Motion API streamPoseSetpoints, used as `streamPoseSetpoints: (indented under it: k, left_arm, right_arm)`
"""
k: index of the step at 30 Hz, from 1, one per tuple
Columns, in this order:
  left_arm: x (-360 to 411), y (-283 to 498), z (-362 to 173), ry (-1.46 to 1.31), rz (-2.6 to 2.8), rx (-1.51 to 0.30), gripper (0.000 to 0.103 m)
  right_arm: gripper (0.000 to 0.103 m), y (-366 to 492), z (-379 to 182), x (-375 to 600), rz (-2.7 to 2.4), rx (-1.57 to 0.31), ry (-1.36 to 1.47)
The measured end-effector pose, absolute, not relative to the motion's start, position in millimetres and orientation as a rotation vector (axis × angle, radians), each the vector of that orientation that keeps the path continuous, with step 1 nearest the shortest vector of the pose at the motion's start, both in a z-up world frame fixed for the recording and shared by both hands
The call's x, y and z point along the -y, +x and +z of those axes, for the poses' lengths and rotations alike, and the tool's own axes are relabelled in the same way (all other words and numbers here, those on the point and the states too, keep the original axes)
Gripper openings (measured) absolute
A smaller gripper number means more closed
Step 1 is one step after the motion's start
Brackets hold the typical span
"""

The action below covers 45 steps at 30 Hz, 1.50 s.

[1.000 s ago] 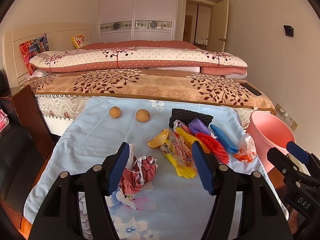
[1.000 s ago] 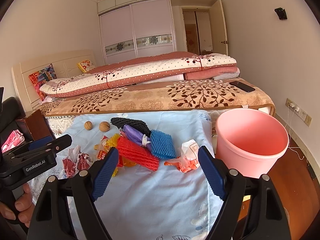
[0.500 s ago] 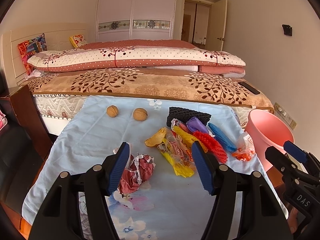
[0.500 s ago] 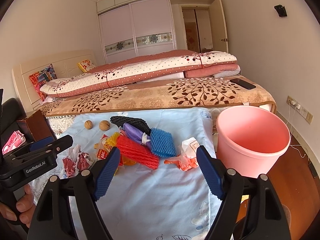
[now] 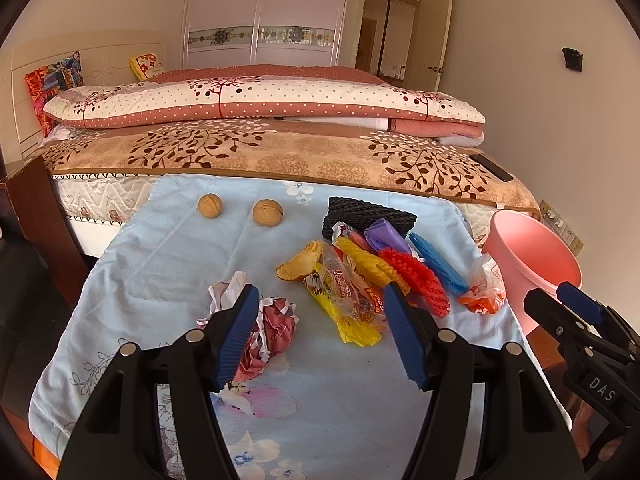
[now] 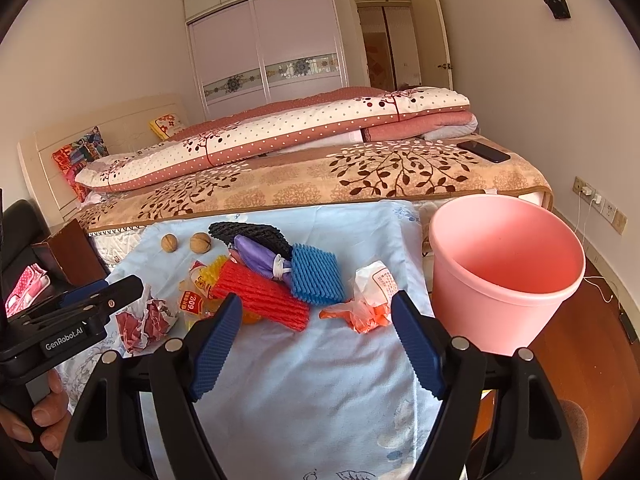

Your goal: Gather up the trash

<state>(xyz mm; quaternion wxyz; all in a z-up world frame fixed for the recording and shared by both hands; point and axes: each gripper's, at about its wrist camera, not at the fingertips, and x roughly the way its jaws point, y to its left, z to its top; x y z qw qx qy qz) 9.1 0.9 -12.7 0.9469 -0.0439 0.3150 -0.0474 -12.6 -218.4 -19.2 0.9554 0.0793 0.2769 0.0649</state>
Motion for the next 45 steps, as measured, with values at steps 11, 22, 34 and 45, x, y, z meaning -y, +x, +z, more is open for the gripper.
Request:
streamPoseSetpoints:
  k: [11,22,34,45]
  left_arm:
    - [8,17,-27,-0.094,-0.187,-0.689,0.064]
    - [11,30,-39,-0.117,-0.213,-0.748,0.058]
    - [19,49,-43,-0.149,-0.266,-0.775,0.042]
    - [28,63,-47,-0.115,-0.273,-0.796,0.023]
  right_arm:
    - [0.074,-3,-29,226,0.129,-0.592,0.185]
    - [0.073,5,-38,232,0.137,-0.617,0.205]
    - [0.073,11,-45,241,0.137,-0.638,0.234]
    - [0.073,16,-48,245,0.135,-0.655,0.249]
